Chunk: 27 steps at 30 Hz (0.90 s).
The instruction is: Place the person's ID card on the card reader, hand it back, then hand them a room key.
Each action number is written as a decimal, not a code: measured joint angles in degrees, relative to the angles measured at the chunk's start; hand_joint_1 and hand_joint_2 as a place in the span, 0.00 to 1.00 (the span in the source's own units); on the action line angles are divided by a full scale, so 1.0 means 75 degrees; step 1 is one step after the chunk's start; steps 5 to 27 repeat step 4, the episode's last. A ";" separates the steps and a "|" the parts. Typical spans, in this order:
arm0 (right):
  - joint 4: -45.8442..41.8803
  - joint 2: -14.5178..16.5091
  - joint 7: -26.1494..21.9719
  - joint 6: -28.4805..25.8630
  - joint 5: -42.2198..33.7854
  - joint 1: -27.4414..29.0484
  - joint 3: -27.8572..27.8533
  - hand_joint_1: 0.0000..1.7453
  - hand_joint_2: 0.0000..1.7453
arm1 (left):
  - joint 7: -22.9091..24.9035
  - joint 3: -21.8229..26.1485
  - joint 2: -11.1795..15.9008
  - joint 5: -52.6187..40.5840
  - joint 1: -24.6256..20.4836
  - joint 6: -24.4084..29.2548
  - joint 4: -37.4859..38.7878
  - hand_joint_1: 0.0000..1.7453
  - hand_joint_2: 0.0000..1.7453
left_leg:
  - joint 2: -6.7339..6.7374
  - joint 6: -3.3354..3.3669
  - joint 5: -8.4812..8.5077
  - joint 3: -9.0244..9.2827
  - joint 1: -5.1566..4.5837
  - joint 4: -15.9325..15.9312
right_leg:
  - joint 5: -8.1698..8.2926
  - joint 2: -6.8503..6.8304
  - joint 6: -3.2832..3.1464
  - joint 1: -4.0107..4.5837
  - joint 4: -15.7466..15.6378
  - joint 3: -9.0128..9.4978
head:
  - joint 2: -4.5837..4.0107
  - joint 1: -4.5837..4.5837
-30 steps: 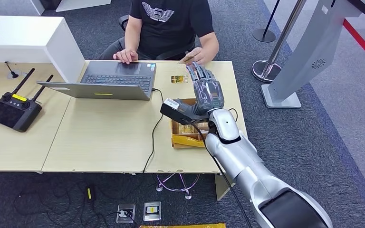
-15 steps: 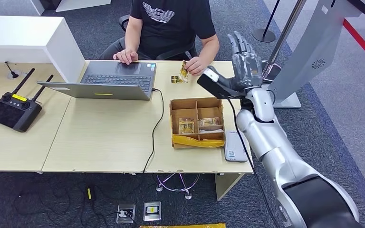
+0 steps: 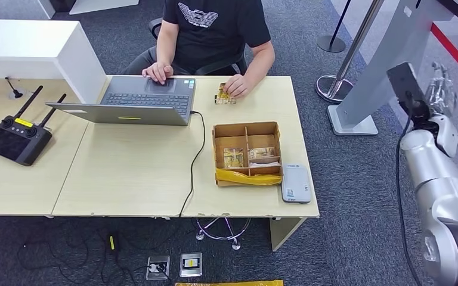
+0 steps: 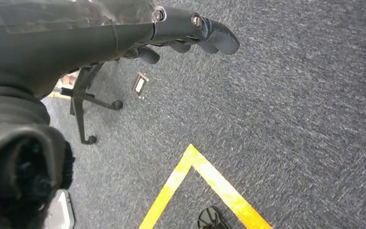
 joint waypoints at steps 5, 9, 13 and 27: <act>0.0311 -0.0658 0.0593 0.0209 -0.0455 0.0277 -0.0526 0.00 0.00 | 0.0056 0.0013 -0.0003 0.0052 0.0022 0.0088 0.0001 0.00 0.00 | -0.0008 0.0002 -0.0002 -0.0011 0.0002 -0.0001 | -0.0001 -0.0009 0.0000 0.0002 -0.0001 -0.0002 | 0.0000 0.0002; 0.0311 -0.0658 0.0593 0.0209 -0.0455 0.0277 -0.0526 0.00 0.00 | 0.0056 0.0013 -0.0003 0.0052 0.0022 0.0088 0.0001 0.00 0.00 | -0.0008 0.0002 -0.0002 -0.0011 0.0002 -0.0001 | -0.0001 -0.0009 0.0000 0.0002 -0.0001 -0.0002 | 0.0000 0.0002; 0.0311 -0.0658 0.0593 0.0209 -0.0455 0.0277 -0.0526 0.00 0.00 | 0.0056 0.0013 -0.0003 0.0052 0.0022 0.0088 0.0001 0.00 0.00 | -0.0008 0.0002 -0.0002 -0.0011 0.0002 -0.0001 | -0.0001 -0.0009 0.0000 0.0002 -0.0001 -0.0002 | 0.0000 0.0002; 0.0311 -0.0658 0.0593 0.0209 -0.0455 0.0277 -0.0526 0.00 0.00 | 0.0056 0.0013 -0.0003 0.0052 0.0022 0.0088 0.0001 0.00 0.00 | -0.0008 0.0002 -0.0002 -0.0011 0.0002 -0.0001 | -0.0001 -0.0009 0.0000 0.0002 -0.0001 -0.0002 | 0.0000 0.0002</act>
